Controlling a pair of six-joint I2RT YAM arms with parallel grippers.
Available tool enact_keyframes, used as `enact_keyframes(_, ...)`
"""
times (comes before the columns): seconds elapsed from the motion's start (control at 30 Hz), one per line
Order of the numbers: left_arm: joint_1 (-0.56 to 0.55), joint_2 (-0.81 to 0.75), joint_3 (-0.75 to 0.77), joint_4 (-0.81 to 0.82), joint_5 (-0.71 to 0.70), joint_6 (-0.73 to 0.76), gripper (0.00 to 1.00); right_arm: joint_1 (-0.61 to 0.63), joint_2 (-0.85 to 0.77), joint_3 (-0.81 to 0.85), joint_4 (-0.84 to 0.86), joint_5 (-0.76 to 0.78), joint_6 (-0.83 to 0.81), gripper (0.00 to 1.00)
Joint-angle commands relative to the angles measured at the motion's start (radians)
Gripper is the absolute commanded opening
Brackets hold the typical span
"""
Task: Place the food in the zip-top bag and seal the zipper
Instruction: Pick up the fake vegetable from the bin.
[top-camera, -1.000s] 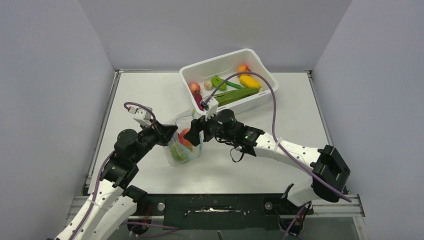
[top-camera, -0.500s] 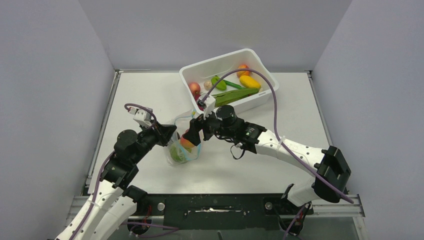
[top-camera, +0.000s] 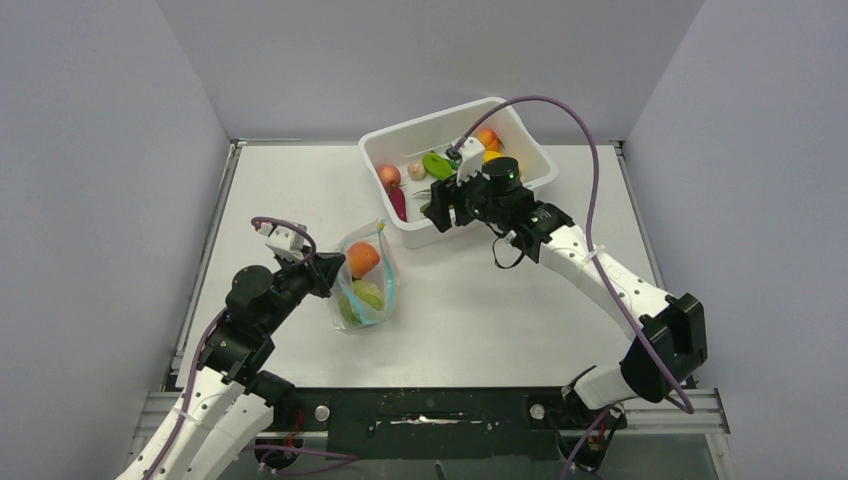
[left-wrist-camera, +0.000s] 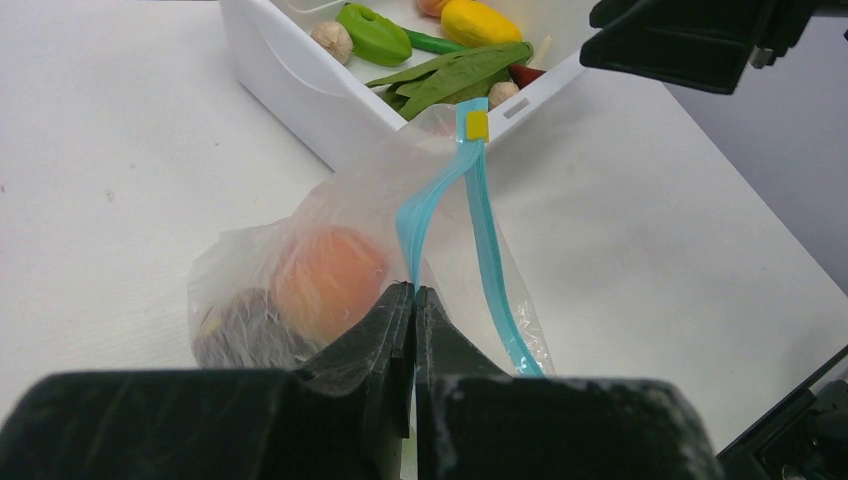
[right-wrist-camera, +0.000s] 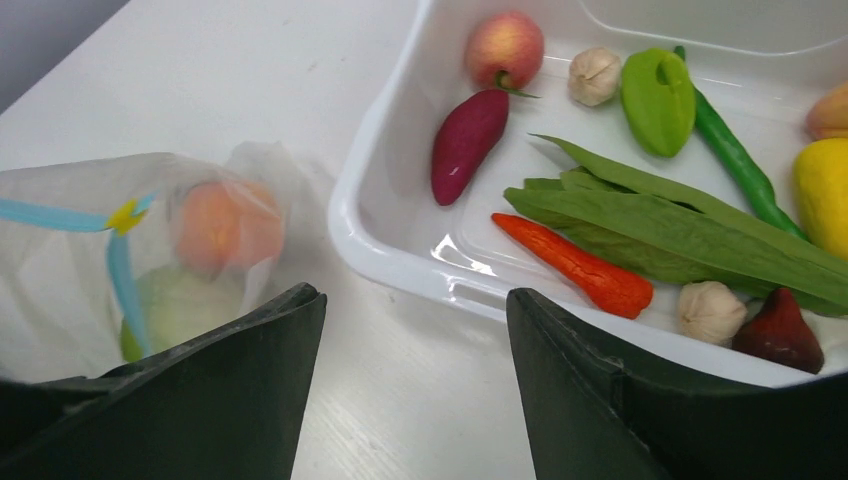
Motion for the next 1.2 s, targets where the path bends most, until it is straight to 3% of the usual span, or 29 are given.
enact_keyframes(0.0,0.006,-0.016,0.0,0.02,-0.026,0.038,0.0,-0.046,0.093,0.125,-0.018,0.063,-0.067,0.66)
enact_keyframes(0.27,0.006,-0.011,0.0,0.019,-0.019,0.043,0.0,-0.094,0.368,0.413,-0.118,0.184,-0.126,0.59)
enact_keyframes(0.67,0.008,-0.001,-0.004,0.029,-0.005,0.048,0.0,-0.153,0.723,0.783,-0.118,0.145,-0.158,0.55)
enact_keyframes(1.17,0.01,0.016,-0.006,0.035,0.0,0.046,0.0,-0.214,1.024,0.992,-0.02,0.07,-0.227,0.63)
